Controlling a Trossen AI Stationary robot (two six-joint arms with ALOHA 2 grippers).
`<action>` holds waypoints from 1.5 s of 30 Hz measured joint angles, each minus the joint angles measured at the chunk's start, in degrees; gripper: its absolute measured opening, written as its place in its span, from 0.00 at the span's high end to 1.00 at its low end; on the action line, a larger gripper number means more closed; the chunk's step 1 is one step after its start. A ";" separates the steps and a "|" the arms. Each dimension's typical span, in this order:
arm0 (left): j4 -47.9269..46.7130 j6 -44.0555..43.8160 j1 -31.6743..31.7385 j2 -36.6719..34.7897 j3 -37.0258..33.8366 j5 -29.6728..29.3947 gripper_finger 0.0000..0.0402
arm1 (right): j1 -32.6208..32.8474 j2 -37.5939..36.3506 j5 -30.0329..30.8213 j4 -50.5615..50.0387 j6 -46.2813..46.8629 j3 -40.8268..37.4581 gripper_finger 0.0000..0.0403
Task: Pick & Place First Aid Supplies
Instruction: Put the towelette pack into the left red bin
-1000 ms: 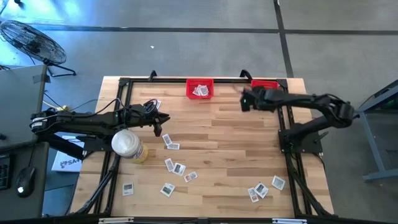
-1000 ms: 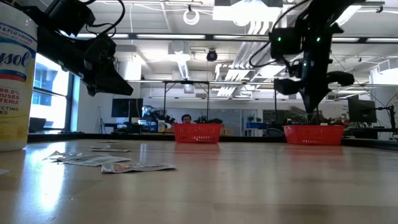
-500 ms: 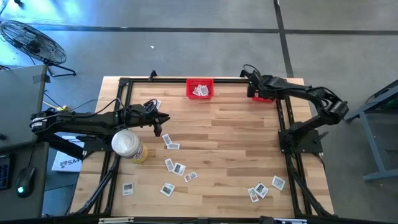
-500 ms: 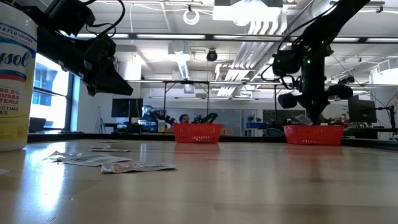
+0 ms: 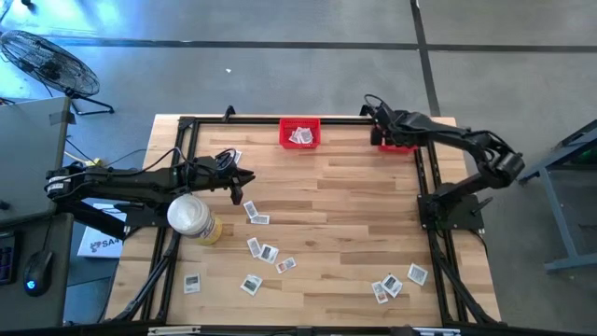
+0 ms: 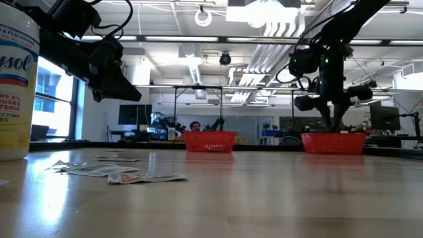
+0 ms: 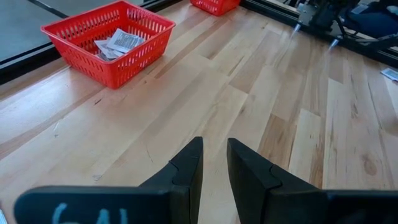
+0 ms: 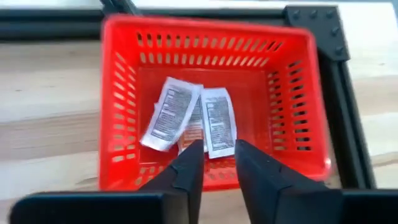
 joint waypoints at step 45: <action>-0.02 0.00 0.01 0.00 0.00 0.01 0.82 | 81.33 9.70 -64.00 0.92 54.86 -2.96 0.31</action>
